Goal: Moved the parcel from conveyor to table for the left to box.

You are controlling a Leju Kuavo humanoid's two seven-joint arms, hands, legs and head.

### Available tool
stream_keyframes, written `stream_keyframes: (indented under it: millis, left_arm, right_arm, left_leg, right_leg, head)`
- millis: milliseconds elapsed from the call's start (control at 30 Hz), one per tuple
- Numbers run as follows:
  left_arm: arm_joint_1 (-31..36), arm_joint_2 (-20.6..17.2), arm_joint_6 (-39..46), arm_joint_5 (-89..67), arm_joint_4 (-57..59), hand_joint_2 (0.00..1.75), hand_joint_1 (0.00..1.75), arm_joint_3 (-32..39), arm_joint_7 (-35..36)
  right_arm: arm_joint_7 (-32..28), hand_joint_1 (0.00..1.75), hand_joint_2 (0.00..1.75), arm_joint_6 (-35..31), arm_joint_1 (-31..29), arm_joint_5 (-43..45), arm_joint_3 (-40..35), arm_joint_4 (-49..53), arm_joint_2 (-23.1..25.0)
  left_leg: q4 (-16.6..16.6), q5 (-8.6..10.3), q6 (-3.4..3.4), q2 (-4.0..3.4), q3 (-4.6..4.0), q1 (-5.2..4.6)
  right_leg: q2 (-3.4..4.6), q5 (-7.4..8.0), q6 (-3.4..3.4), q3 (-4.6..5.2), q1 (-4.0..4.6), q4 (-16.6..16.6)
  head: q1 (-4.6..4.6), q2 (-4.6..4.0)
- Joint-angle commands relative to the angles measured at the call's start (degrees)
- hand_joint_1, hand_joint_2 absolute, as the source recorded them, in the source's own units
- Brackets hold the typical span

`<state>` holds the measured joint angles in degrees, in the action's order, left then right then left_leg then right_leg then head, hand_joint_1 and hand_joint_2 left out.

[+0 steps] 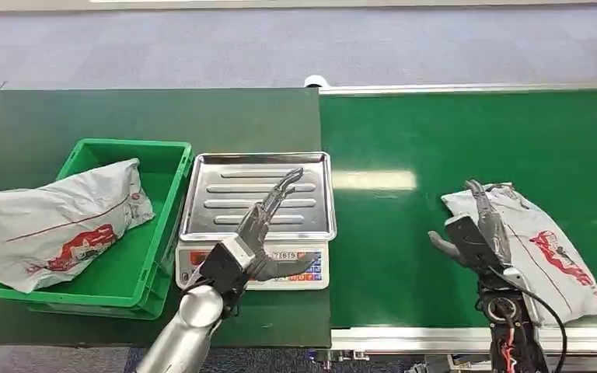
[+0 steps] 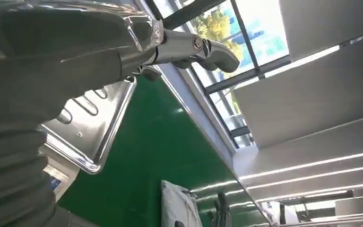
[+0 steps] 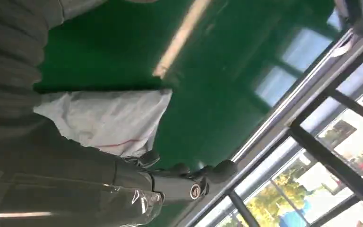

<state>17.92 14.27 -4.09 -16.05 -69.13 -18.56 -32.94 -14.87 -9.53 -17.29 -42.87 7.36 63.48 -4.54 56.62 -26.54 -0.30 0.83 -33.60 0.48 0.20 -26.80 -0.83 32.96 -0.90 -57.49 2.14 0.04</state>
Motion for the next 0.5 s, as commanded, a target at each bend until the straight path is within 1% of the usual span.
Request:
stream_keyframes:
  millis: [33,100,167,200,233,333,500]
  left_arm:
    - [-2.45,-2.29,1.66,1.14,-3.26,1.75,0.00,0.08,1.67]
    - [-3.07,-2.90,1.62,1.33,-4.23,1.75,0.00,-0.10,2.19]
    - [-3.13,-3.44,1.66,1.50,-4.11,1.75,0.00,-0.37,2.41]
    - [-3.06,-3.56,1.83,1.63,-3.85,1.75,0.00,-0.41,2.59]
    - [-2.96,-3.68,2.14,1.66,-3.54,1.75,0.00,-0.53,2.75]
    - [-2.71,-3.58,2.33,2.27,-2.76,1.75,0.00,-0.89,2.73]
    - [-1.71,-3.44,2.08,2.56,-0.81,1.75,0.00,-1.98,2.77]
  right_arm:
    - [5.64,0.00,1.75,-1.22,-11.80,-8.59,5.00,-26.84,-7.03]
    - [9.61,0.00,1.75,1.37,-14.01,-11.15,4.41,-33.39,-8.75]
    - [11.62,0.00,1.75,2.69,-14.93,-11.43,5.10,-37.48,-10.31]
    - [12.63,0.00,1.75,2.91,-15.33,-11.85,5.14,-38.99,-10.92]
    - [13.28,0.00,1.75,3.23,-15.68,-12.17,5.19,-40.33,-11.49]
    - [16.24,0.00,1.75,4.50,-15.86,-13.43,5.03,-43.00,-13.05]
    - [17.71,0.00,1.75,6.46,-14.47,-16.13,3.51,-44.22,-15.08]
  left_leg:
    - [-0.07,-0.01,0.01,-0.12,0.19,0.01]
    - [-0.07,-0.01,0.04,-0.16,0.19,0.02]
    - [-0.04,-0.02,0.03,-0.07,0.13,0.01]
    - [-0.09,-0.01,0.05,-0.14,0.22,0.03]
    - [-0.06,-0.01,0.03,-0.03,0.15,0.00]
    - [-0.07,0.00,0.01,0.04,0.17,-0.01]
    - [-0.06,-0.02,0.00,0.08,0.18,-0.01]
  right_leg:
    - [0.05,0.03,0.05,-0.18,0.02,0.12]
    - [0.08,0.06,0.03,-0.20,0.04,0.16]
    - [0.04,0.03,0.00,-0.17,0.02,0.10]
    - [0.07,0.07,0.02,-0.26,0.05,0.21]
    - [-0.02,0.02,0.02,-0.19,0.02,0.11]
    - [-0.10,0.00,0.06,-0.23,0.01,0.13]
    - [-0.14,-0.02,0.06,-0.23,0.01,0.13]
  head:
    - [0.00,0.00]
    - [0.00,0.00]
    - [-0.04,0.00]
    - [-0.04,0.00]
    - [-0.02,0.00]
    - [-0.02,-0.02]
    - [0.00,0.00]
